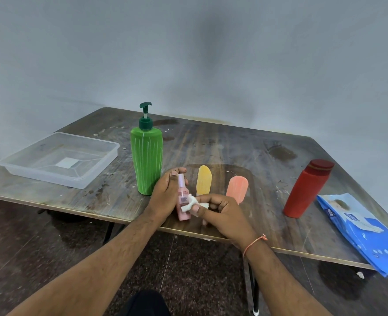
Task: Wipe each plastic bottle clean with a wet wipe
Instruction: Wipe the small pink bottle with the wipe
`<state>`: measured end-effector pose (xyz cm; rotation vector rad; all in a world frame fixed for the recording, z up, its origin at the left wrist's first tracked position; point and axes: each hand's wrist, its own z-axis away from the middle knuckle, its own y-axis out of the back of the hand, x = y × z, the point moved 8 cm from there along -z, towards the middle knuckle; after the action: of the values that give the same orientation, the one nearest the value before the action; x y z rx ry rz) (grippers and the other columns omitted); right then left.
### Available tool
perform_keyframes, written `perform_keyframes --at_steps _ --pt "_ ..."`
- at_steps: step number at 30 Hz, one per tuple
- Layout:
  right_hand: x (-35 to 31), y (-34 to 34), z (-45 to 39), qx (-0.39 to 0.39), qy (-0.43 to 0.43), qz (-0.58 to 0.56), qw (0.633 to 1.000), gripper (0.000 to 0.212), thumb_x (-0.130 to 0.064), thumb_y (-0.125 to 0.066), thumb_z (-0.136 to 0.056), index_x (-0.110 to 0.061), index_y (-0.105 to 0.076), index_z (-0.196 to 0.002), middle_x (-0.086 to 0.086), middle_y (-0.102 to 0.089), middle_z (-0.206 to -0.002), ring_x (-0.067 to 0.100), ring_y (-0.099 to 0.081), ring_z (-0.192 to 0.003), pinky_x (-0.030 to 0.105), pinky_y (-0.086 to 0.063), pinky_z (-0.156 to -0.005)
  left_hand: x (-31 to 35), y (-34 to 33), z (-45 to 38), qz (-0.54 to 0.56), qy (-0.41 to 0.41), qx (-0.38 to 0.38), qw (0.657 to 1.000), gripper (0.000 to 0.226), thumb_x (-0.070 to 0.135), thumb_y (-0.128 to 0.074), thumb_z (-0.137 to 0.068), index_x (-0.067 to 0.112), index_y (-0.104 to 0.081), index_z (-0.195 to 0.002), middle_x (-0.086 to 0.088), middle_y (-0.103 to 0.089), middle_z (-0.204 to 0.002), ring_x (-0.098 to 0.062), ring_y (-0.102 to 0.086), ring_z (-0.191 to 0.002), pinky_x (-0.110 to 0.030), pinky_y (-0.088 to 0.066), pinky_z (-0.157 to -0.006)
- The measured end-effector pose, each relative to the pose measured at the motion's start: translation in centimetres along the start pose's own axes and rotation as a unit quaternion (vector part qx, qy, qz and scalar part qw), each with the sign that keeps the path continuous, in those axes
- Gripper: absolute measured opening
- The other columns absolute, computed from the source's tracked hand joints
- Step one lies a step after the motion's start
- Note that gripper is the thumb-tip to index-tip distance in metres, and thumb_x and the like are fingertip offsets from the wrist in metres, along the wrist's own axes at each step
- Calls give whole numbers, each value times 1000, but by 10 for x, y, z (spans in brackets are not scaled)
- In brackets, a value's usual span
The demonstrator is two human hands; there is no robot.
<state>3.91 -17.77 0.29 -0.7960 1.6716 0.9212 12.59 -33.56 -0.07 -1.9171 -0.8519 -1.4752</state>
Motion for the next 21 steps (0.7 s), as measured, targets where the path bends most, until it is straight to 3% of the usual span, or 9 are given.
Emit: perform_keyframes --at_steps 5,7,9,12,15,19,21 --pt "4 15 7 52 -32 -87 994 29 -27 -78 -90 -9 -79 -113 3 -78 -83 11 -62 -62 19 -48 -60 0 6 -1 -26 -25 0 999 29 46 -49 -103 33 -71 -118 -5 -74 -110 -23 -71 -96 -38 -59 -86" --pt "7 19 12 60 -38 -104 992 35 -32 -77 -88 -9 -78 -113 7 -78 -87 12 -63 -64 21 -46 -60 1 9 0 -23 -29 8 999 26 42 -54 -105 30 -75 -117 0 -76 -110 -19 -71 -102 -37 -58 -90" --pt "10 23 17 63 -42 -114 991 25 -27 -75 -93 -10 -79 -112 9 -79 -91 14 -63 -66 23 -46 -61 4 10 2 -27 -34 18 999 22 31 -59 -107 24 -78 -114 6 -78 -107 -9 -70 -98 -30 -57 -86" --pt "13 32 27 69 -54 -136 987 15 -8 -66 -102 -8 -79 -109 14 -77 -91 16 -61 -66 24 -45 -60 11 11 6 -15 -40 38 998 14 22 -67 -102 20 -80 -108 7 -79 -92 2 -66 -75 -16 -52 -66" --pt "15 46 37 83 -61 -139 985 23 -2 -62 -102 -13 -82 -101 17 -75 -89 19 -59 -66 27 -43 -62 15 11 13 -5 -44 29 999 12 23 -75 -95 20 -80 -106 -1 -78 -82 -5 -64 -61 -18 -50 -52" --pt "10 69 52 94 -64 -108 988 11 -19 -73 -89 -15 -82 -93 14 -74 -82 19 -58 -63 26 -43 -60 18 9 16 -6 -56 5 998 14 21 -76 -93 21 -79 -107 -4 -80 -86 -12 -62 -58 -23 -53 -51" --pt "10 85 60 106 -66 -87 988 9 -15 -74 -91 -11 -81 -94 14 -73 -81 19 -59 -63 25 -45 -60 21 5 18 -7 -65 -7 998 14 16 -73 -96 21 -78 -108 -1 -81 -93 -10 -64 -60 -22 -56 -55"
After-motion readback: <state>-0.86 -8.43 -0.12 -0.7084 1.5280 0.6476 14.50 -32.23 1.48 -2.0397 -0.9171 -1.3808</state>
